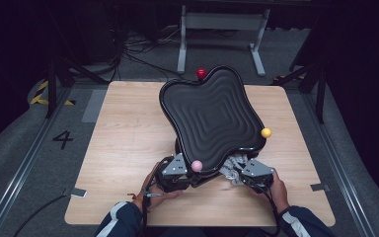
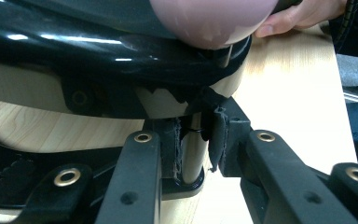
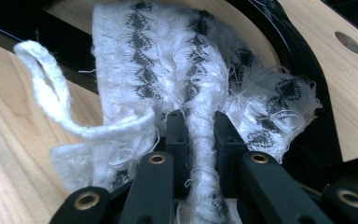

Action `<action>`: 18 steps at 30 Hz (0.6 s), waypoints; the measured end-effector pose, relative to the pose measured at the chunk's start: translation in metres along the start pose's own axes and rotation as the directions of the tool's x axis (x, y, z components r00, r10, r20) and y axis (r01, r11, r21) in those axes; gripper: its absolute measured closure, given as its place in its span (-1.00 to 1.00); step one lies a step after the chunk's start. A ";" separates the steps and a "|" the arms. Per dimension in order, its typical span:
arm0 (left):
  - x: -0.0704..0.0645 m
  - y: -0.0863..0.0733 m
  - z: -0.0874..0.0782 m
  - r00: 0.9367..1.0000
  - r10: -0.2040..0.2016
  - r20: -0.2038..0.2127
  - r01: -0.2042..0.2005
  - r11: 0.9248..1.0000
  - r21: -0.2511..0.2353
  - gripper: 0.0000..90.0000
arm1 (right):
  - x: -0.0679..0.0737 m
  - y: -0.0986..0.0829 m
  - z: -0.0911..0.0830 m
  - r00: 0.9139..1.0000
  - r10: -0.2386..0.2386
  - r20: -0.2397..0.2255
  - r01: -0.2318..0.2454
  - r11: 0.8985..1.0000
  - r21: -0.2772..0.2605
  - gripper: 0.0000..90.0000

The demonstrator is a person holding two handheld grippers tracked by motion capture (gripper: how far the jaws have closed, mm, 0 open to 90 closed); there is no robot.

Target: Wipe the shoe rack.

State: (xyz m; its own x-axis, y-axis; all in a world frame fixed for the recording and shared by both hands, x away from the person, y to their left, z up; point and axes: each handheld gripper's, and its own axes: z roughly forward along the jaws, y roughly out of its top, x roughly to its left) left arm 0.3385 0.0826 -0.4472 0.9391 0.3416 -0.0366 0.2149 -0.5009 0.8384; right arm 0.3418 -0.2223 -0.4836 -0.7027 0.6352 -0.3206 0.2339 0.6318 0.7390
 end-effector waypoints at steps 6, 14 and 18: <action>0.000 0.000 0.002 1.000 0.009 -0.005 -0.009 1.000 -0.005 0.65 | 0.008 0.005 0.001 1.000 -0.009 -0.030 0.008 1.000 -0.008 0.76; 0.001 0.001 0.004 1.000 0.003 0.002 -0.003 1.000 -0.015 0.65 | 0.025 0.017 0.006 0.996 -0.051 -0.079 0.050 0.999 -0.018 0.76; 0.000 0.001 0.005 1.000 -0.001 0.001 0.001 1.000 -0.010 0.65 | 0.028 0.020 0.007 0.994 -0.069 -0.087 0.067 0.998 -0.019 0.75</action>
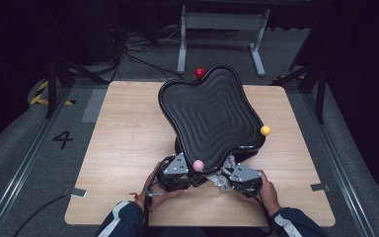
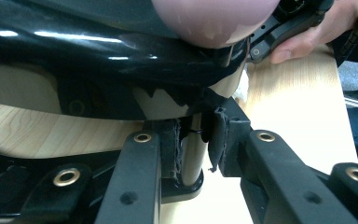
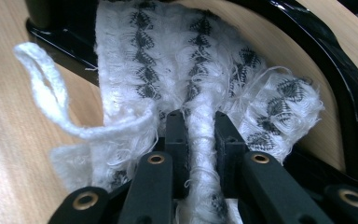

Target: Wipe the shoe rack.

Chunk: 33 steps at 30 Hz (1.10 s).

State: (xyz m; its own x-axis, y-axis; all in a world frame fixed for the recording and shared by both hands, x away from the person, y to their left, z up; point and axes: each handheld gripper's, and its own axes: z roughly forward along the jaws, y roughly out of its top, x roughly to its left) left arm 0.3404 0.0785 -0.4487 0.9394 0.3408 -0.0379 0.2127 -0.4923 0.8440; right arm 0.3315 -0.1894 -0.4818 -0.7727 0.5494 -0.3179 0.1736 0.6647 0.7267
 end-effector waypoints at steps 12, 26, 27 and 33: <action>0.003 0.001 0.002 1.000 -0.008 -0.002 0.008 1.000 -0.009 0.65 | 0.017 0.017 0.008 0.999 -0.041 -0.006 0.040 0.998 -0.047 0.75; 0.004 0.001 0.003 1.000 0.012 0.008 -0.012 1.000 -0.001 0.66 | 0.014 0.019 0.013 0.999 -0.036 -0.003 0.035 0.995 -0.093 0.76; 0.005 0.001 0.003 1.000 0.009 0.008 -0.009 1.000 -0.002 0.66 | 0.013 0.018 0.013 0.999 -0.032 -0.001 0.032 0.995 -0.093 0.76; 0.005 0.002 0.003 1.000 0.011 0.007 -0.011 1.000 0.001 0.66 | -0.002 0.010 0.013 0.998 0.009 0.060 -0.004 0.997 -0.080 0.76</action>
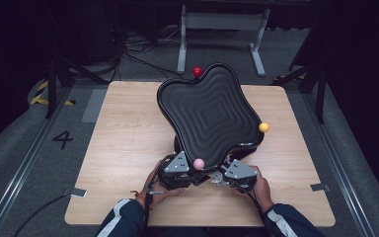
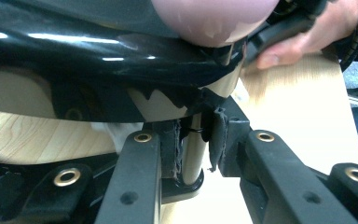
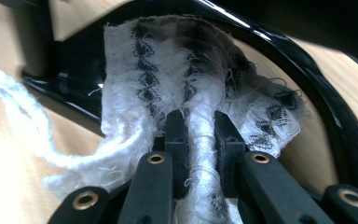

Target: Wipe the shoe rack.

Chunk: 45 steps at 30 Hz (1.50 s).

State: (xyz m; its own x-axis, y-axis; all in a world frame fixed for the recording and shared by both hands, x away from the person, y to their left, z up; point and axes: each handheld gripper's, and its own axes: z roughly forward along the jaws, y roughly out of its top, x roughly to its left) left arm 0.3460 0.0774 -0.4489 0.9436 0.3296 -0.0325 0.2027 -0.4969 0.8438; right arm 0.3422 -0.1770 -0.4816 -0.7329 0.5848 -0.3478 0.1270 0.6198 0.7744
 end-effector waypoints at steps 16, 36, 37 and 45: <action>0.004 -0.001 -0.005 1.000 -0.004 0.013 0.004 1.000 0.013 0.66 | -0.038 -0.027 -0.009 0.979 0.094 0.182 -0.104 0.993 0.049 0.77; 0.009 -0.003 -0.010 1.000 0.005 -0.012 -0.004 1.000 0.020 0.66 | -0.048 -0.036 -0.012 0.957 0.113 0.267 -0.137 0.988 0.076 0.77; 0.009 -0.003 -0.010 1.000 0.004 -0.012 -0.004 1.000 0.022 0.66 | -0.046 -0.034 -0.011 0.960 0.101 0.261 -0.124 0.990 0.073 0.77; 0.009 -0.001 -0.008 1.000 0.012 -0.019 -0.012 1.000 0.024 0.66 | -0.025 -0.017 -0.003 0.985 0.049 0.168 -0.059 0.997 0.054 0.77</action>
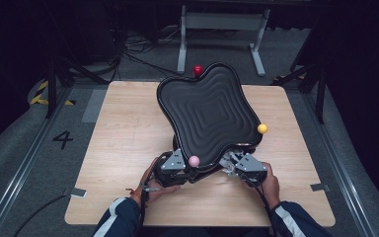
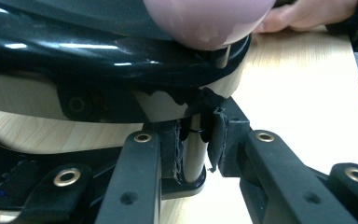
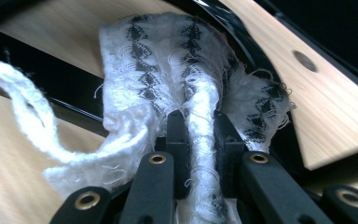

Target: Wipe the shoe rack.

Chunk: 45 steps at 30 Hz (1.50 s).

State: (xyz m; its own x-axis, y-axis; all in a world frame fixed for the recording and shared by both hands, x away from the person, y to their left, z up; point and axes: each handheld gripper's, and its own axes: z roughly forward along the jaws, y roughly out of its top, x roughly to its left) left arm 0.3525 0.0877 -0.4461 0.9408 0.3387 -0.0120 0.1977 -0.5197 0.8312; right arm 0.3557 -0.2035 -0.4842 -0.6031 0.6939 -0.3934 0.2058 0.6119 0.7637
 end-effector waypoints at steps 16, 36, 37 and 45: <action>-0.004 0.001 0.007 1.000 -0.020 0.001 0.020 1.000 -0.017 0.66 | 0.055 0.030 -0.003 0.976 -0.138 -0.168 0.128 0.989 -0.068 0.75; -0.006 0.002 0.008 1.000 -0.014 -0.014 0.014 1.000 -0.001 0.66 | 0.038 0.026 0.001 0.982 -0.133 -0.133 0.129 0.991 -0.036 0.76; -0.006 0.002 0.008 1.000 -0.014 -0.014 0.014 1.000 -0.001 0.66 | 0.033 0.024 0.001 0.983 -0.138 -0.119 0.135 0.990 -0.027 0.76; -0.005 0.001 0.008 1.000 -0.003 -0.009 0.003 1.000 -0.003 0.66 | 0.008 0.011 0.002 0.990 -0.139 -0.039 0.140 0.990 0.025 0.76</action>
State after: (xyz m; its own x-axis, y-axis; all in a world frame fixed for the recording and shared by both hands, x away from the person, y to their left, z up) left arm 0.3499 0.0797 -0.4496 0.9376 0.3476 -0.0093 0.1995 -0.5160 0.8330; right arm 0.3551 -0.1906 -0.4798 -0.6553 0.5869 -0.4755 0.1382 0.7121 0.6884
